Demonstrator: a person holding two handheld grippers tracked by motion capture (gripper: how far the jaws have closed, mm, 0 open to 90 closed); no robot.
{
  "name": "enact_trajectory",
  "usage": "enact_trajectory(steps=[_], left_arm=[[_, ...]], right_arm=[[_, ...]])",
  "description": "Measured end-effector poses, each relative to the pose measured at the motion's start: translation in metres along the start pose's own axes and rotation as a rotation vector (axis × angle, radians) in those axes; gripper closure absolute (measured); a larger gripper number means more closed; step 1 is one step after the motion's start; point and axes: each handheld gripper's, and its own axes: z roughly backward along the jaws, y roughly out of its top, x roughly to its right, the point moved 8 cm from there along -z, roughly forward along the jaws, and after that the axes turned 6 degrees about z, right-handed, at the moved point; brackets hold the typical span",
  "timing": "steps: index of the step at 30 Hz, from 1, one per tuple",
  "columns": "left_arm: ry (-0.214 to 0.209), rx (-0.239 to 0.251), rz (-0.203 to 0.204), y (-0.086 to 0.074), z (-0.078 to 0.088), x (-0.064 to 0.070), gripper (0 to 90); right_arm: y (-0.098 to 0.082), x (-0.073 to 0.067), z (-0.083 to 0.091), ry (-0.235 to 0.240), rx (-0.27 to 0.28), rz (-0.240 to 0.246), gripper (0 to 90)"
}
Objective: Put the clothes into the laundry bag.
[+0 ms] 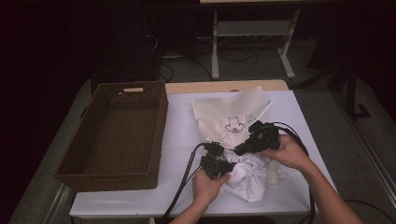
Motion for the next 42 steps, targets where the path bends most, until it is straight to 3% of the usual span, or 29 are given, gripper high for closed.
enact_trajectory(steps=[4,8,11,14,18,22,27,31,34,36,38,39,41,42], left_arm=[[-0.016,0.090,-0.041,0.015,0.018,0.009,83.1],[-0.043,0.168,-0.006,0.024,0.028,0.017,83.2],[-0.015,0.203,0.012,0.028,0.022,0.010,83.2],[0.024,0.216,0.047,0.034,0.014,-0.007,83.1],[0.038,0.169,0.029,0.032,0.014,-0.010,78.7],[0.044,0.065,0.016,0.023,0.027,-0.011,58.1],[-0.010,0.017,-0.004,0.011,0.056,0.001,41.2],[-0.044,0.013,-0.033,0.004,0.073,0.009,37.1],[-0.034,-0.037,-0.056,-0.005,0.064,0.010,33.5],[-0.034,-0.079,-0.037,-0.010,0.048,0.008,30.9],[-0.031,-0.075,-0.017,-0.008,0.034,0.005,32.0],[-0.020,-0.060,-0.011,-0.005,0.029,0.003,37.1],[-0.007,-0.037,-0.005,0.001,0.019,-0.003,55.9],[-0.018,-0.015,0.023,0.005,0.015,-0.006,65.0]], right_arm=[[0.000,-0.005,0.008,-0.005,0.020,0.010,87.1],[0.006,-0.011,0.015,0.014,0.060,0.020,87.2],[0.009,-0.013,0.014,0.031,0.057,0.025,87.3],[0.009,-0.011,0.012,0.041,0.062,0.011,87.3],[-0.001,-0.001,0.009,0.030,0.045,-0.027,87.2],[-0.006,0.002,0.003,0.025,0.017,-0.027,87.2],[-0.005,0.003,0.001,0.023,0.012,-0.026,87.1],[-0.005,0.005,0.002,0.020,0.016,-0.030,87.1],[-0.003,0.006,0.001,0.019,0.014,-0.030,87.1],[-0.001,0.006,0.000,0.014,0.008,-0.026,87.1],[0.000,0.006,-0.001,0.014,0.004,-0.023,87.0],[0.000,0.006,-0.001,0.014,0.003,-0.021,87.0],[0.000,0.005,-0.001,0.014,0.004,-0.021,87.0],[0.000,0.005,0.000,0.014,0.006,-0.021,87.0]])
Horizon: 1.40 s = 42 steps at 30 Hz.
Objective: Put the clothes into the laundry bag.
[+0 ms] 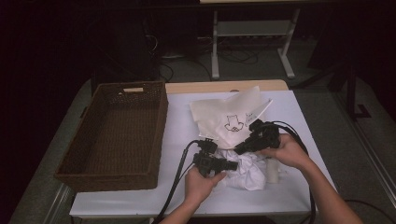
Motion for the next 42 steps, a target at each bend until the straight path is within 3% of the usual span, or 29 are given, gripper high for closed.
enact_trajectory(steps=[1,3,5,7,9,13,15,19,24,27,30,32,33,35,36,40,42], left_arm=[[0.000,0.026,0.007,0.003,-0.003,-0.002,73.1],[0.013,0.081,-0.017,0.010,-0.005,-0.002,79.1],[0.014,0.148,-0.025,0.017,0.000,0.002,81.2],[0.018,0.230,-0.059,0.025,0.010,0.010,82.9],[0.021,0.250,-0.073,0.029,0.011,0.014,83.1],[0.038,0.193,-0.059,0.027,0.005,0.004,81.0],[0.064,0.142,-0.062,0.023,0.007,0.000,75.2],[0.105,0.073,-0.093,0.012,0.029,-0.007,57.0],[0.124,-0.006,-0.081,-0.011,0.052,-0.019,40.4],[0.125,-0.051,-0.082,-0.024,0.050,-0.025,37.6],[0.097,-0.104,-0.058,-0.034,0.036,-0.027,37.3],[0.085,-0.117,-0.057,-0.036,0.024,-0.026,46.3],[0.069,-0.115,-0.064,-0.034,0.018,-0.024,58.8],[0.060,-0.051,-0.094,-0.025,0.009,-0.018,82.4],[0.051,-0.039,-0.093,-0.022,0.007,-0.016,86.2],[0.020,0.054,-0.070,-0.005,0.002,-0.007,87.2],[-0.022,0.084,-0.036,0.002,0.004,-0.002,87.3]], right_arm=[[0.000,0.000,0.001,-0.001,0.001,0.002,87.0],[-0.001,-0.003,0.002,0.002,0.001,0.007,87.0],[-0.001,-0.006,0.005,0.010,0.006,0.019,87.1],[0.000,-0.009,0.010,0.016,0.021,0.027,87.2],[0.003,-0.011,0.016,0.019,0.056,0.025,87.2],[-0.001,-0.007,0.015,0.015,0.052,0.007,87.2],[-0.007,-0.003,0.009,0.017,0.030,-0.011,87.1],[-0.016,0.002,-0.001,0.020,-0.009,-0.026,87.1],[-0.014,0.004,-0.002,0.015,-0.012,-0.022,87.0],[-0.014,0.004,-0.003,0.013,-0.013,-0.019,87.0],[-0.012,0.004,-0.003,0.009,-0.014,-0.017,86.9],[-0.011,0.004,-0.004,0.008,-0.010,-0.015,86.9],[-0.011,0.004,-0.004,0.008,-0.009,-0.014,86.9],[-0.011,0.002,-0.005,0.006,-0.012,-0.006,86.9],[-0.010,0.001,-0.005,0.006,-0.013,-0.005,86.9],[-0.009,-0.004,-0.001,0.012,-0.005,0.010,87.1],[-0.007,-0.009,0.003,0.010,0.003,0.023,87.1]])
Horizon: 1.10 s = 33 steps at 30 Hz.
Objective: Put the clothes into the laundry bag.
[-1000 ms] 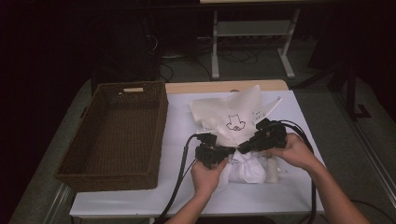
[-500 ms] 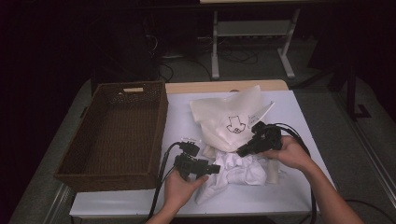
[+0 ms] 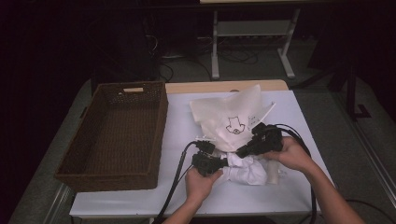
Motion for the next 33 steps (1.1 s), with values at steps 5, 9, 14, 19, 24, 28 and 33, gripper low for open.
enact_trajectory(steps=[5,9,14,19,24,28,33], left_arm=[[-0.088,0.088,0.026,0.013,0.008,0.017,87.3],[-0.073,0.145,0.033,0.018,0.004,0.017,87.3],[-0.047,0.156,0.085,0.022,-0.010,0.001,87.1],[0.013,0.062,0.016,0.010,0.002,-0.005,76.5],[0.022,-0.022,-0.029,-0.006,0.030,-0.007,52.6],[0.031,-0.081,-0.066,-0.018,0.047,-0.004,41.7],[0.095,-0.173,-0.147,-0.033,0.048,-0.007,37.2]], right_arm=[[0.009,-0.014,0.014,0.031,0.049,0.025,87.3],[0.016,-0.020,0.023,0.059,0.094,0.035,87.4],[0.012,-0.012,0.012,0.045,0.058,0.015,87.3],[-0.002,0.002,0.004,0.028,0.027,-0.030,87.2],[-0.005,0.002,0.002,0.010,0.002,-0.021,87.2],[-0.005,0.003,0.002,0.011,0.003,-0.025,87.2],[-0.005,0.004,0.001,0.009,-0.001,-0.022,87.2]])
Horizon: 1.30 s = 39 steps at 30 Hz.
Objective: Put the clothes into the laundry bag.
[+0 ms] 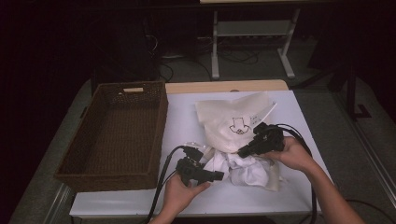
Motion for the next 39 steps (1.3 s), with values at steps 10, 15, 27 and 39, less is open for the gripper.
enact_trajectory(steps=[10,15,27,39], left_arm=[[0.031,0.003,0.033,-0.002,0.020,-0.013,35.5],[0.038,-0.013,0.058,-0.009,0.026,-0.020,34.0],[-0.022,-0.049,0.006,-0.018,-0.005,-0.009,78.2],[-0.143,0.198,0.068,0.049,-0.055,0.022,85.4]], right_arm=[[-0.001,0.002,0.001,-0.003,-0.003,0.000,87.1],[-0.001,0.002,0.001,-0.003,-0.001,-0.004,87.1],[0.004,0.002,-0.002,0.003,0.005,0.005,87.0],[0.016,-0.014,0.005,0.015,0.016,0.044,87.2]])
